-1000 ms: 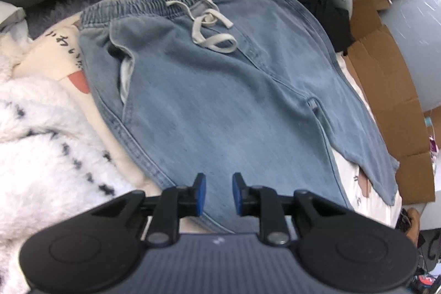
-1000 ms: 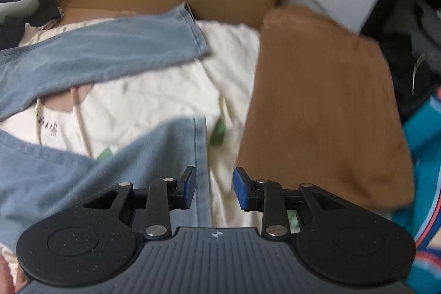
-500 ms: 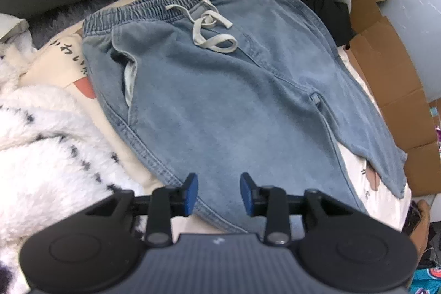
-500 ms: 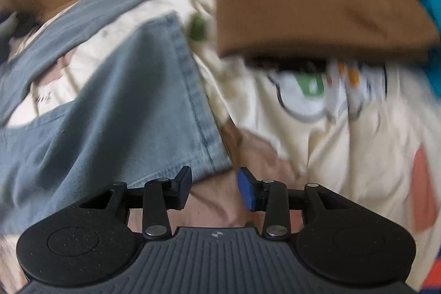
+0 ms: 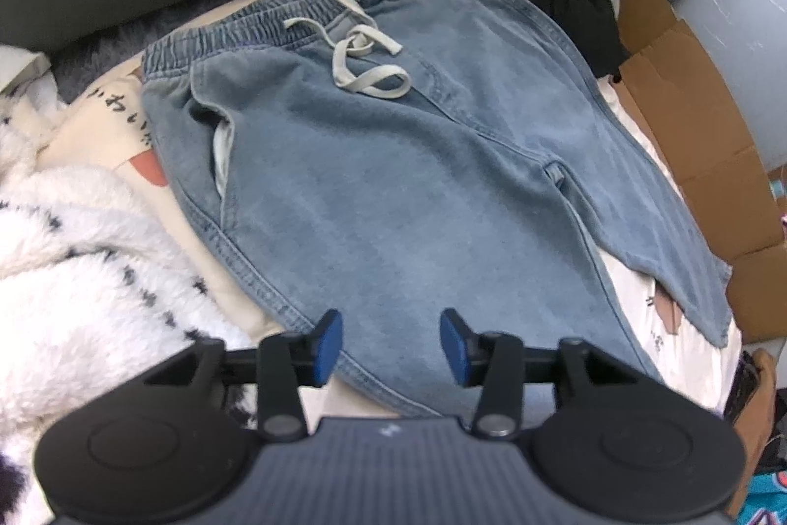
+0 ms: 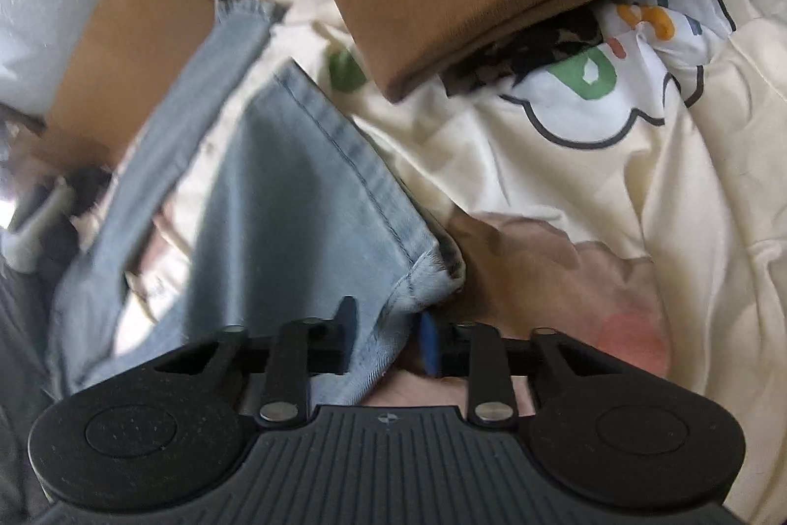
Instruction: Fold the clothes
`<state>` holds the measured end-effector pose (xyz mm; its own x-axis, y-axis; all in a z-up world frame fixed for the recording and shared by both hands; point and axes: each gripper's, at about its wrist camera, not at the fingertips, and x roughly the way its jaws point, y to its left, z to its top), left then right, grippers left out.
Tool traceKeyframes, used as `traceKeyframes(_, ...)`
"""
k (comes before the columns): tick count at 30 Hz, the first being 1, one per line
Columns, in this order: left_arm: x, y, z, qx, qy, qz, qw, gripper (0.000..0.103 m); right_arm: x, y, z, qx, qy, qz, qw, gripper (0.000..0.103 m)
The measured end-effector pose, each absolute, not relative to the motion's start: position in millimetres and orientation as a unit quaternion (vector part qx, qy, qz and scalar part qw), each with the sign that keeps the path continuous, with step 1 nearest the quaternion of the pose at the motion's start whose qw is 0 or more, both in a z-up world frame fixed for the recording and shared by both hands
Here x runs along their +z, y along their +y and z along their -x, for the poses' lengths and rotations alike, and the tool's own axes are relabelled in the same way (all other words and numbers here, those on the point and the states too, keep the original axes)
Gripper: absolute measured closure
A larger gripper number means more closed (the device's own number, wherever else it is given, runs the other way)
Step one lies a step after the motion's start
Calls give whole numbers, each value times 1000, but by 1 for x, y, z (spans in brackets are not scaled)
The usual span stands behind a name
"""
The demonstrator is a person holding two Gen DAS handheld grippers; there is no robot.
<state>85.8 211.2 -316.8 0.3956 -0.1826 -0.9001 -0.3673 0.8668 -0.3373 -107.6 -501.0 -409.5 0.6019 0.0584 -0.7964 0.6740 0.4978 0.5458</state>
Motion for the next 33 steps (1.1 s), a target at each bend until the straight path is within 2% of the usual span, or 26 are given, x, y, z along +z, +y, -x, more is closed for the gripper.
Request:
traceKeyframes(4, -322, 206, -87, 59, 551, 252, 793, 53, -408, -506, 108, -191, 378, -480, 768, 77)
traceKeyframes(9, -337, 203, -88, 65, 556, 263, 786, 53, -429, -507, 101, -206, 395, -488, 751, 77)
traceKeyframes(10, -341, 203, -89, 66, 557, 265, 784, 53, -430, -506, 99, -211, 396, -484, 752, 79)
traceKeyframes(12, -348, 205, -89, 72, 557, 272, 781, 53, -428, -505, 97, -218, 400, -474, 754, 96)
traceKeyframes(14, -356, 207, -88, 77, 557, 282, 778, 53, -421, -504, 95, -224, 405, -461, 758, 100)
traceKeyframes(24, -387, 228, -81, 130, 536, 307, 776, 58, -353, -504, 110, -229, 428, -388, 783, 101)
traceKeyframes(33, -400, 255, -69, 164, 501, 360, 770, 60, -329, -487, 132, -256, 457, -358, 773, 101)
